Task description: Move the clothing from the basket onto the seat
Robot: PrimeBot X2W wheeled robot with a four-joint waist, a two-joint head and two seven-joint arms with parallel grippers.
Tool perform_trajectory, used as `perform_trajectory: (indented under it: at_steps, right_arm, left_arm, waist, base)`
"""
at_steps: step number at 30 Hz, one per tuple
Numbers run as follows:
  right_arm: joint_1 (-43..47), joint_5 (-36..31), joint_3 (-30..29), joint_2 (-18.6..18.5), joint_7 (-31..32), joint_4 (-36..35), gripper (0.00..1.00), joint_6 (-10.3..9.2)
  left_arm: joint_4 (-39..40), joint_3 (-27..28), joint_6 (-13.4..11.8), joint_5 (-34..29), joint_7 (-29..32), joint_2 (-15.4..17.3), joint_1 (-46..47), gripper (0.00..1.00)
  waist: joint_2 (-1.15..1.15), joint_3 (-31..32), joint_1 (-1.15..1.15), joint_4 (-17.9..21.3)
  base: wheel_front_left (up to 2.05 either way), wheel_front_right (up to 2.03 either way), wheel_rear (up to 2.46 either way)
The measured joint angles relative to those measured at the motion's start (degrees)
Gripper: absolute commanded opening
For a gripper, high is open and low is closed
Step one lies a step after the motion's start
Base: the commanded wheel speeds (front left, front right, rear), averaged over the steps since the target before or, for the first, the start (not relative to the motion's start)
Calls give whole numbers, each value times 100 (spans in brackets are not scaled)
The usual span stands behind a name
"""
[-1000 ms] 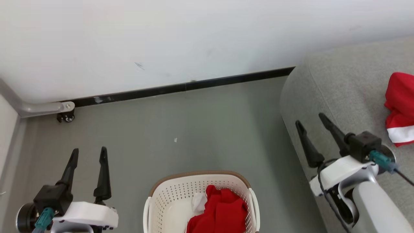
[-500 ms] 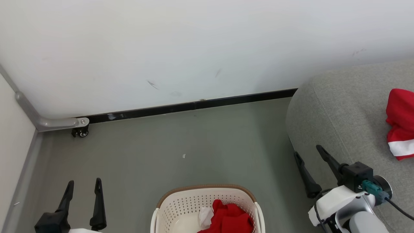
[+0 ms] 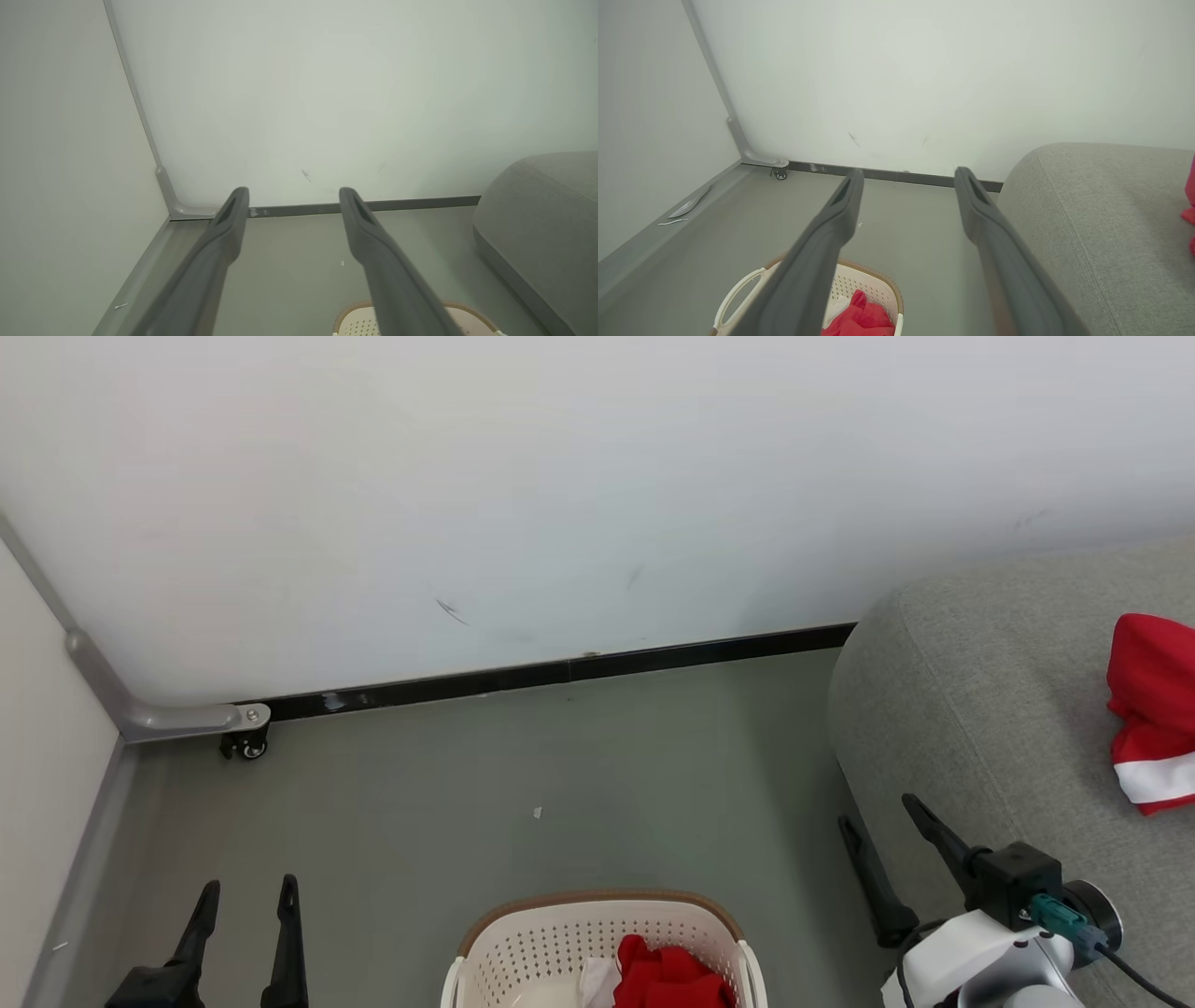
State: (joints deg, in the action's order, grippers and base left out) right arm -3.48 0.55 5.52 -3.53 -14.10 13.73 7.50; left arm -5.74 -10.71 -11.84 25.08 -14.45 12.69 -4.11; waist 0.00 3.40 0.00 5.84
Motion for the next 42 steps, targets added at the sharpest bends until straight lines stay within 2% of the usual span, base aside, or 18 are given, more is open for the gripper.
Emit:
perform_trajectory:
  at_steps: [34, 42]
  right_arm:
    - [340, -57, -97, 85, 175, -550, 100, 0]
    - [332, -57, 45, 98, 175, -636, 100, 0]
  left_arm:
    - [41, -14, 13, -41, 1, 15, 19, 100]
    - [29, -43, 41, -41, 26, 45, 102, 100]
  waist:
    - [0, -112, 0, 8]
    - [0, -224, 0, 17]
  base:
    - [0, 0, 0]
    - [0, 0, 0]
